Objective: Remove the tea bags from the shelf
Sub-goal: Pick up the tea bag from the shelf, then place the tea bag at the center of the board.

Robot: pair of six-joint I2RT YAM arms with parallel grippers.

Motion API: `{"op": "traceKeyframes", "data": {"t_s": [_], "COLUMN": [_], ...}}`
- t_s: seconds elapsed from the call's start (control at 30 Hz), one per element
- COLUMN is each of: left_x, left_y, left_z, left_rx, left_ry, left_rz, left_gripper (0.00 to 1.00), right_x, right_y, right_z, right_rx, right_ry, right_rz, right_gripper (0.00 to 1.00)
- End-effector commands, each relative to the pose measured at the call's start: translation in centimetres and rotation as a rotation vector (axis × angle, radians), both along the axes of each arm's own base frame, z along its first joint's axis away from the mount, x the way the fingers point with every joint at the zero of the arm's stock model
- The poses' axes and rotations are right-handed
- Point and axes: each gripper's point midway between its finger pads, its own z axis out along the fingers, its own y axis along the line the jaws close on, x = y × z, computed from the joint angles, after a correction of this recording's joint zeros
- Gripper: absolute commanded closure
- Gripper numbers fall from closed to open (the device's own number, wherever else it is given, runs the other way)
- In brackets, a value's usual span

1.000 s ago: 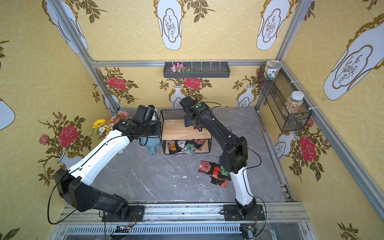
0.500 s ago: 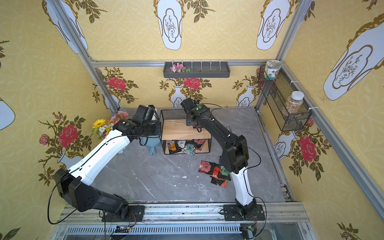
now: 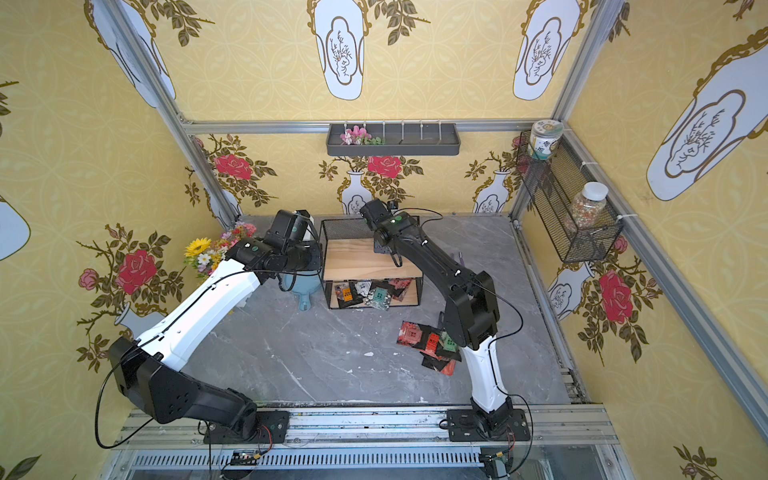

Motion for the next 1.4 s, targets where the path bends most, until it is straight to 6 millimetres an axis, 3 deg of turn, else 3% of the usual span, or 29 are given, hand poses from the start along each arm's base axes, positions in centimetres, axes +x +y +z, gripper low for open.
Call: {"op": "traceKeyframes", "data": {"t_s": [0.0,0.17,0.5,0.67,0.93,1.1,1.37], "left_x": [-0.3,-0.2,-0.1,-0.1,0.0,0.0,-0.1], "left_y": [0.0,0.0,-0.1,-0.2,-0.2,-0.2,0.0], "left_z": [-0.2,-0.1,-0.3,-0.3,-0.4,-0.3,-0.3], "left_rx": [0.014,0.011,0.013,0.016,0.016,0.019,0.022], "left_ry": [0.013,0.011,0.014,0.014,0.016,0.015,0.016], "left_rz": [-0.022,-0.021,-0.023,-0.025,-0.023,-0.024,-0.020], "left_gripper": [1.00,1.00,1.00,1.00,1.00,1.00,1.00], "right_x": [-3.0,-2.8,-3.6,-5.3,-9.0,-12.1,-17.6], "right_y": [-0.4,0.5,2.6,4.6,6.5,7.4,7.9], "right_z": [-1.6,0.5,5.9,8.2,10.0,9.2,5.1], "right_rx": [-0.050,-0.043,0.010,0.053,0.093,0.107,0.109], "right_ry": [0.137,0.077,-0.038,-0.077,-0.103,-0.081,0.004], "right_rz": [0.029,0.061,0.149,0.232,0.320,0.376,0.416], "right_gripper": [0.78,0.90,0.94,0.94,0.94,0.95,0.95]}}
